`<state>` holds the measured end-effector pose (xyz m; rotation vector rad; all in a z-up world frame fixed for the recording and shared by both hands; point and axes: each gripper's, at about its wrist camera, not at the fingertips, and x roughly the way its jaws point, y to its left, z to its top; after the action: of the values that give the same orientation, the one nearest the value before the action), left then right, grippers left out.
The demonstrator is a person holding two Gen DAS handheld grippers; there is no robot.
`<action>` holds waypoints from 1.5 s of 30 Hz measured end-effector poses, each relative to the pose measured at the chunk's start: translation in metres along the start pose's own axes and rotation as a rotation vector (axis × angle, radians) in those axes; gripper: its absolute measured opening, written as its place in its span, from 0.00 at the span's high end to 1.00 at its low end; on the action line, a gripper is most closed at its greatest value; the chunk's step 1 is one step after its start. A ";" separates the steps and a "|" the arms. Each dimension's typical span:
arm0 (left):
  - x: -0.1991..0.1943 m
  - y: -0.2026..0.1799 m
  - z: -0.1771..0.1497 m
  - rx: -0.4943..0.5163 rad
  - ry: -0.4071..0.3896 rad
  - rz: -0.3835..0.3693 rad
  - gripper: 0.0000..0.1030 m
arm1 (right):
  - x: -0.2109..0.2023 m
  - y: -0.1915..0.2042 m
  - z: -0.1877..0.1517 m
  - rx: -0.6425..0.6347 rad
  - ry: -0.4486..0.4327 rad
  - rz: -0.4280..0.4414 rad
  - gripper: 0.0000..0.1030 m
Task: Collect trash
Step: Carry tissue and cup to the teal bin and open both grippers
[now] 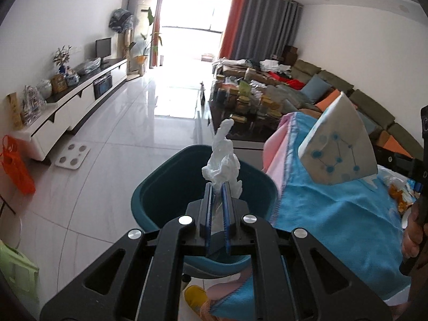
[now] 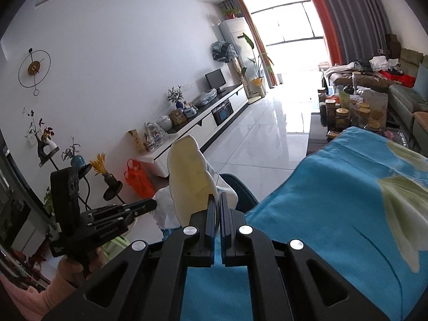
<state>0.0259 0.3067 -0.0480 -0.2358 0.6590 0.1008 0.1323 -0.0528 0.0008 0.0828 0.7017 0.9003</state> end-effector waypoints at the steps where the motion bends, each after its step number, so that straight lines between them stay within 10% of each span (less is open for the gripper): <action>1: 0.003 0.002 -0.001 -0.007 0.006 0.002 0.93 | 0.005 0.001 0.001 -0.004 0.007 0.001 0.98; 37: 0.098 0.008 -0.009 -0.095 0.144 0.012 0.91 | 0.114 0.007 0.002 0.049 0.243 -0.050 0.94; 45: 0.101 0.001 -0.010 -0.093 0.130 0.022 0.70 | 0.102 0.002 0.000 0.066 0.218 -0.042 0.87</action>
<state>0.0995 0.3068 -0.1181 -0.3270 0.7875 0.1385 0.1731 0.0240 -0.0522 0.0283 0.9331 0.8534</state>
